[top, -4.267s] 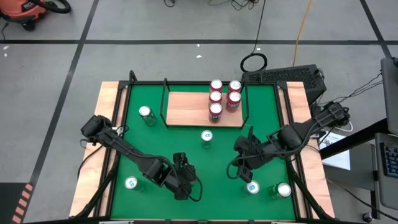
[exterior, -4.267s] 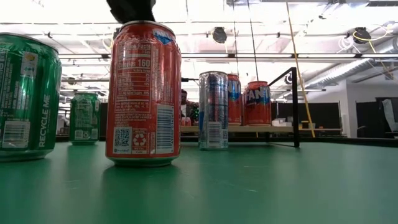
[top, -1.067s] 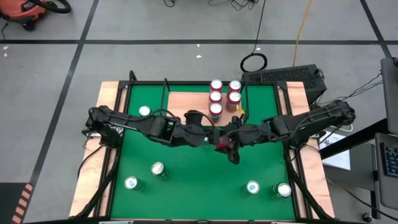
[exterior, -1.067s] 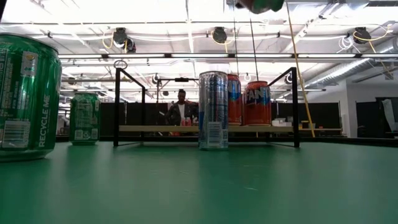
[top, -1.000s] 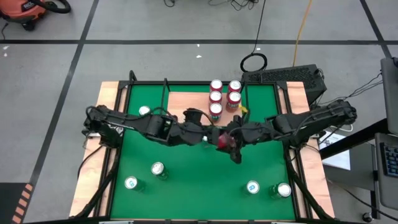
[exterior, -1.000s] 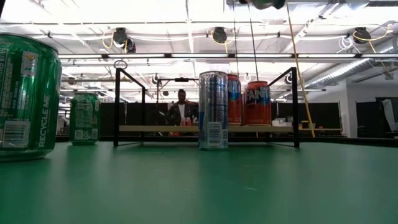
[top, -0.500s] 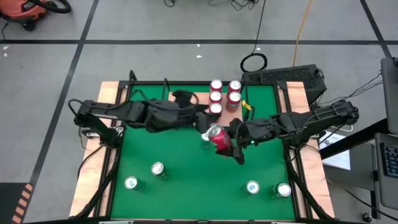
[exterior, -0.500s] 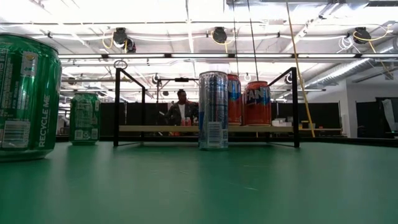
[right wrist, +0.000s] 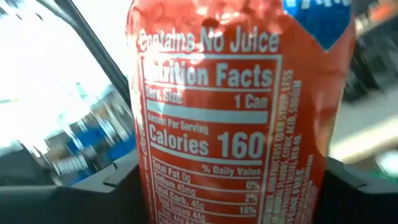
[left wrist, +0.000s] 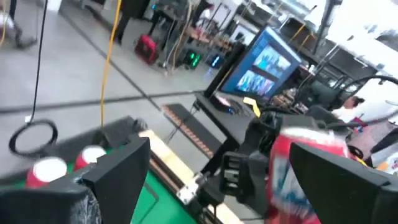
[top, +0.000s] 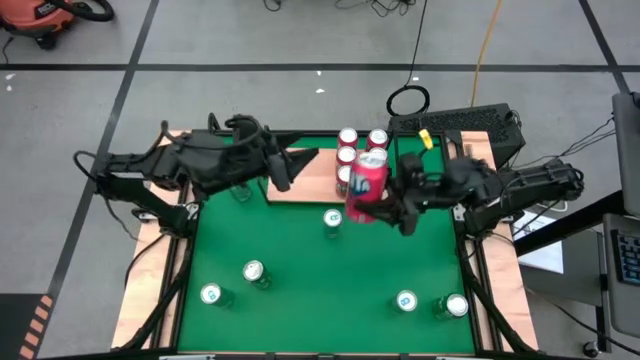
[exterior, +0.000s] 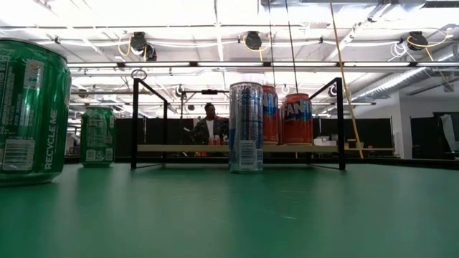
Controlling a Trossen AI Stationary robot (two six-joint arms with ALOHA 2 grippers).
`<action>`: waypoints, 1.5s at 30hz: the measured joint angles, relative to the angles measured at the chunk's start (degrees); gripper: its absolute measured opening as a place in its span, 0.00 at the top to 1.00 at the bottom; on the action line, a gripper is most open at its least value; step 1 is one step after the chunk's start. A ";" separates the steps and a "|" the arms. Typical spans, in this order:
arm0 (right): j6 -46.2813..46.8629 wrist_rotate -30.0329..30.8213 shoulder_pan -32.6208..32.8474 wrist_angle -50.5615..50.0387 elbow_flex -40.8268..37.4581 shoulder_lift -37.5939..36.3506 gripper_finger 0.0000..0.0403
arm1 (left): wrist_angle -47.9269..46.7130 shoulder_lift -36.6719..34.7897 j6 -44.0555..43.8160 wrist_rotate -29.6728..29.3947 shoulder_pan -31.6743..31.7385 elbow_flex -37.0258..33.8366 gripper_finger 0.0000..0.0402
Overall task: Place canned beverage on shelf
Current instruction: Put the red soda can on the shelf aligned with the other red soda can on the shelf
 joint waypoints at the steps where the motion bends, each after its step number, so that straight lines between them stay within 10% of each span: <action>1: -0.32 0.07 -0.30 2.73 0.00 0.03 0.28 | 0.49 0.15 0.99 -0.16 -0.36 0.00 0.04; 35: -5.71 0.00 -8.79 10.47 0.02 1.42 0.28 | 18.23 12.58 14.96 16.46 4.82 -0.04 0.05; 45: -5.38 0.28 -10.42 10.35 0.09 1.31 0.28 | 19.60 12.84 15.39 19.49 7.07 -0.04 0.26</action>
